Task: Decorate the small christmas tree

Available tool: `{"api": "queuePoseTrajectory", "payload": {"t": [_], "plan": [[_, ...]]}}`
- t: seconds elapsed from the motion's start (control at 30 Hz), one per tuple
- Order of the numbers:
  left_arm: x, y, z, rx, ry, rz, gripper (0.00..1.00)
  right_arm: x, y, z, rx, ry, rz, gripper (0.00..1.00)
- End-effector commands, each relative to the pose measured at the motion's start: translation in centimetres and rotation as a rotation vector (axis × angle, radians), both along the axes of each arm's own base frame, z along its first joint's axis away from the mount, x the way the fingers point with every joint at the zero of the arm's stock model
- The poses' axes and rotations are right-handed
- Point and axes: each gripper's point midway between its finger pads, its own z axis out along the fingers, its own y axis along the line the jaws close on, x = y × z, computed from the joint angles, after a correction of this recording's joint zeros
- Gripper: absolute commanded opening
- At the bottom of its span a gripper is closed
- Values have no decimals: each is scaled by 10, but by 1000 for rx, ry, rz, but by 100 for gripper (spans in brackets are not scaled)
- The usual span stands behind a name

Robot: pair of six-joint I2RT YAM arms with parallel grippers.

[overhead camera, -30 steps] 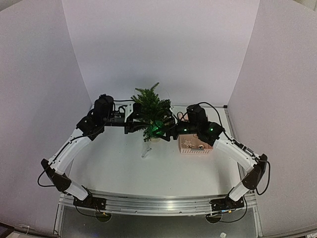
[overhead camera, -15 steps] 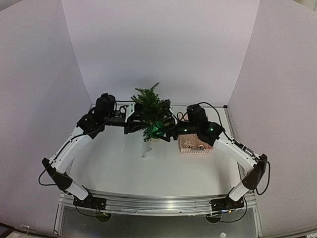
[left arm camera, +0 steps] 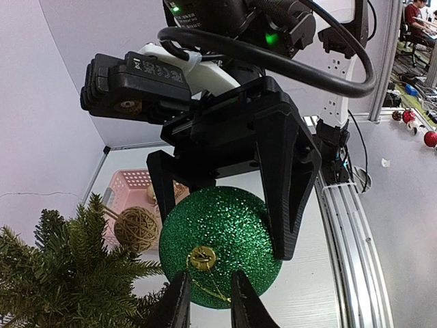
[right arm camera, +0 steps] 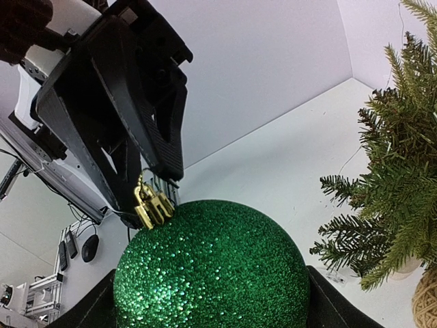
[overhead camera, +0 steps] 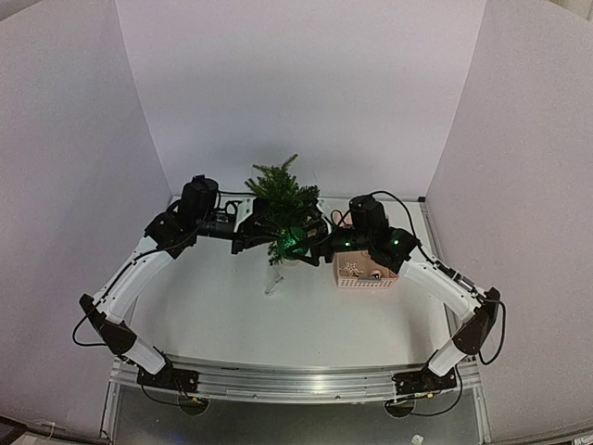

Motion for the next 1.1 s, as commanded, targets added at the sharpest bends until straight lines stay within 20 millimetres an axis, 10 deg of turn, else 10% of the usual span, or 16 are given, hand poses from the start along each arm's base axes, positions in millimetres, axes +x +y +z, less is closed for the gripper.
{"api": "queuePoseTrajectory", "payload": {"t": [0.0,0.37,0.9,1.07], "plan": [[-6,3,20,-35,-43,-23,19,-8,-2,12,22,-31,13,37],[-5,4,23,-44,-54,-6,0,-6,-2,9,17,-21,5,37],[5,8,44,-96,-95,73,0,-4,-1,-2,-1,3,-5,39],[6,9,39,-87,-105,86,0,-3,1,-1,3,9,-3,70]]}}
